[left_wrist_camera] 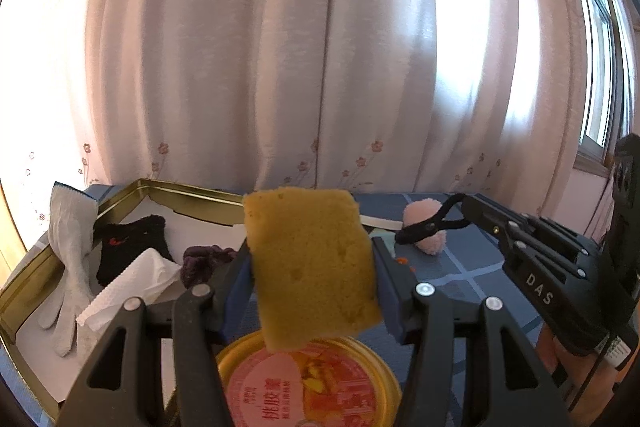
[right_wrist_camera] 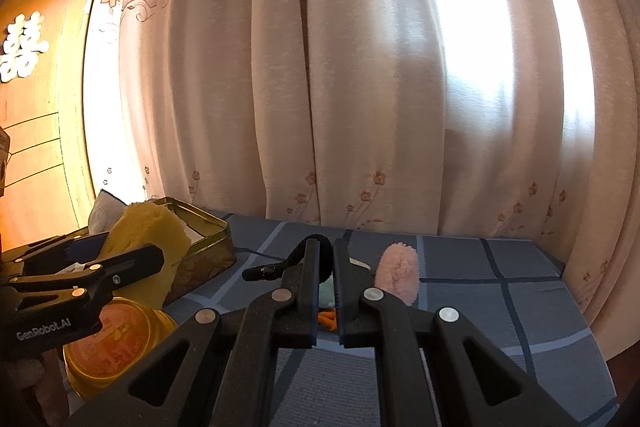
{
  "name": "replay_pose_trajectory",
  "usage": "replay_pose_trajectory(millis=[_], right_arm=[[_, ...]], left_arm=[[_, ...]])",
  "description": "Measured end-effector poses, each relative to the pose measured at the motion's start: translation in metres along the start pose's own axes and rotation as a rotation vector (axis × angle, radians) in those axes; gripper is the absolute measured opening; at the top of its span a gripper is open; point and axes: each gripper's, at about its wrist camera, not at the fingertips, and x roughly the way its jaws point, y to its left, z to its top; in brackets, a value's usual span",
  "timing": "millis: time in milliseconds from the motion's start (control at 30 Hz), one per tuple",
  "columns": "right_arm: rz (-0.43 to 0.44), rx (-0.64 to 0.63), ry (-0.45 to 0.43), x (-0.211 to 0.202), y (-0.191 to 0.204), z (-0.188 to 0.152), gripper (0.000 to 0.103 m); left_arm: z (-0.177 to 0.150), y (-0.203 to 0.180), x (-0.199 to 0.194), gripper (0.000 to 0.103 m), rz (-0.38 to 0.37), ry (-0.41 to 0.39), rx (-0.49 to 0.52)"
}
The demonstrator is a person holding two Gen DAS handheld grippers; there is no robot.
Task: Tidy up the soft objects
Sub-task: 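Lift the sponge and hair tie with both tools toward the gold tray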
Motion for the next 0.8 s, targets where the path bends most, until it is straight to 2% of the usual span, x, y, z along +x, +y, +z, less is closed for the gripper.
replay_pose_trajectory(millis=[800], right_arm=[[0.024, -0.02, 0.001, 0.007, 0.022, 0.003, 0.007]], left_arm=[[0.0, 0.019, -0.005, 0.055, 0.031, -0.003, -0.024]])
